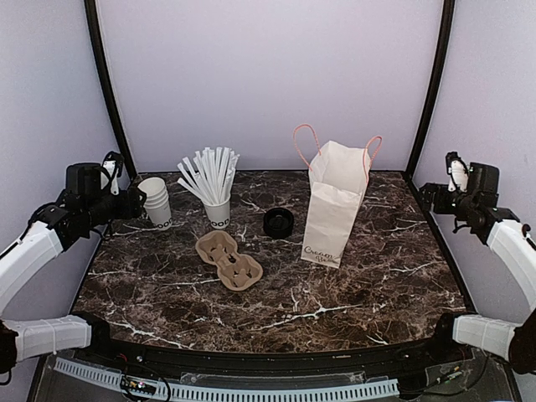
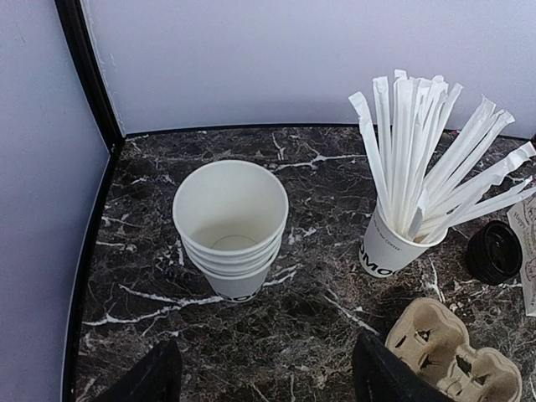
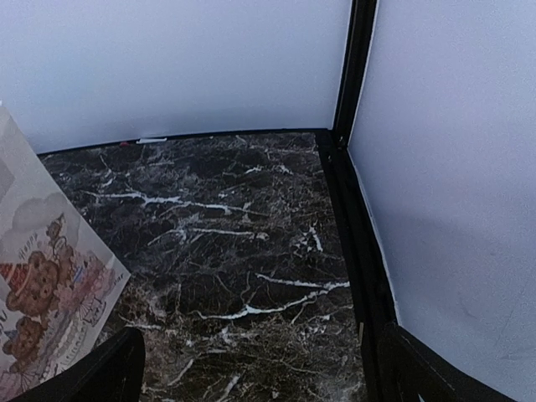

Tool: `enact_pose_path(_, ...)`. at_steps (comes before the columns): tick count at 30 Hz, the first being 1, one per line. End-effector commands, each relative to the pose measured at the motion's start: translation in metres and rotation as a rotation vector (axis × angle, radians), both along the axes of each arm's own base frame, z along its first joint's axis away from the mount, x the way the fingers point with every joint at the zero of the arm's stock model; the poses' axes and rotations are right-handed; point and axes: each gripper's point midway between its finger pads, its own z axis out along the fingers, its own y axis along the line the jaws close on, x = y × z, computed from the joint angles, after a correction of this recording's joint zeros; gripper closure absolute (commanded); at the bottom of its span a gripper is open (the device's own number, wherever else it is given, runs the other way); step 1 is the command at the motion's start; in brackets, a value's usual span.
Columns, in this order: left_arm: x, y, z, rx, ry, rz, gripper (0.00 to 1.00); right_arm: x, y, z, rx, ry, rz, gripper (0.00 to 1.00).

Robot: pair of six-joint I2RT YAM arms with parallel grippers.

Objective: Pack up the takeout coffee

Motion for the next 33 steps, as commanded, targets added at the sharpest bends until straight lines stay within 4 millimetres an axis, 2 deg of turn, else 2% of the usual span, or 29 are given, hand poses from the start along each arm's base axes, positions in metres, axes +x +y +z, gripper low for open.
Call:
enact_pose_path(1,0.001,-0.005,-0.002,-0.084,-0.029,-0.045,0.31,-0.005,0.013,-0.014,-0.088,-0.038,0.101,0.01)
enact_pose_path(3,0.002,-0.008,-0.005,-0.115,-0.009,-0.061,0.36,-0.010,0.022,-0.031,-0.104,-0.009,0.163,0.01)
enact_pose_path(4,0.004,-0.010,0.003,-0.136,-0.017,-0.066,0.38,-0.012,0.027,-0.038,-0.108,0.005,0.191,0.02)
enact_pose_path(5,0.005,-0.011,-0.001,-0.148,0.017,-0.068,0.40,-0.013,0.031,-0.045,-0.115,0.021,0.223,0.02)
enact_pose_path(6,0.008,-0.013,0.014,-0.171,0.002,-0.078,0.42,-0.014,0.035,-0.052,-0.121,0.038,0.252,0.02)
enact_pose_path(7,0.011,-0.016,0.009,-0.182,0.044,-0.083,0.43,-0.015,0.039,-0.058,-0.126,0.055,0.278,0.02)
enact_pose_path(8,0.016,-0.018,0.028,-0.200,0.025,-0.093,0.44,-0.016,0.042,-0.063,-0.132,0.068,0.298,0.02)
enact_pose_path(9,0.022,-0.021,0.022,-0.208,0.077,-0.095,0.45,-0.016,0.044,-0.068,-0.138,0.080,0.318,0.02)
enact_pose_path(10,0.033,-0.023,0.035,-0.220,0.081,-0.098,0.46,-0.016,0.046,-0.071,-0.146,0.090,0.333,0.02)
enact_pose_path(11,0.037,-0.025,0.037,-0.227,0.111,-0.099,0.46,-0.016,0.048,-0.074,-0.152,0.096,0.349,0.02)
enact_pose_path(12,0.050,-0.027,0.047,-0.237,0.122,-0.100,0.46,-0.017,0.050,-0.076,-0.159,0.101,0.361,0.02)
enact_pose_path(13,0.056,-0.029,0.049,-0.244,0.148,-0.100,0.47,-0.017,0.051,-0.079,-0.165,0.106,0.377,0.03)
enact_pose_path(18,0.112,-0.040,0.075,-0.299,0.173,-0.098,0.50,-0.014,0.055,-0.088,-0.183,0.135,0.415,0.03)
enact_pose_path(21,0.130,-0.030,0.084,-0.270,0.195,-0.033,0.52,-0.014,0.057,-0.094,-0.186,0.153,0.436,0.03)
enact_pose_path(24,0.137,-0.012,0.077,-0.180,0.238,0.049,0.54,-0.014,0.058,-0.098,-0.189,0.164,0.450,0.03)
enact_pose_path(28,0.122,0.024,0.066,-0.094,0.301,0.159,0.56,-0.013,0.060,-0.101,-0.195,0.173,0.464,0.03)
enact_pose_path(29,0.115,0.035,0.057,-0.116,0.328,0.179,0.57,-0.013,0.060,-0.102,-0.197,0.176,0.467,0.03)
enact_pose_path(30,0.113,0.035,0.051,-0.152,0.343,0.164,0.58,-0.012,0.061,-0.103,-0.199,0.181,0.472,0.03)
enact_pose_path(31,0.107,0.051,0.035,-0.185,0.383,0.200,0.59,-0.012,0.061,-0.105,-0.201,0.186,0.477,0.03)
enact_pose_path(32,0.105,0.050,0.028,-0.217,0.404,0.187,0.60,-0.012,0.062,-0.106,-0.204,0.190,0.482,0.03)
enact_pose_path(33,0.102,0.054,0.013,-0.232,0.447,0.195,0.60,-0.012,0.064,-0.108,-0.206,0.195,0.489,0.03)
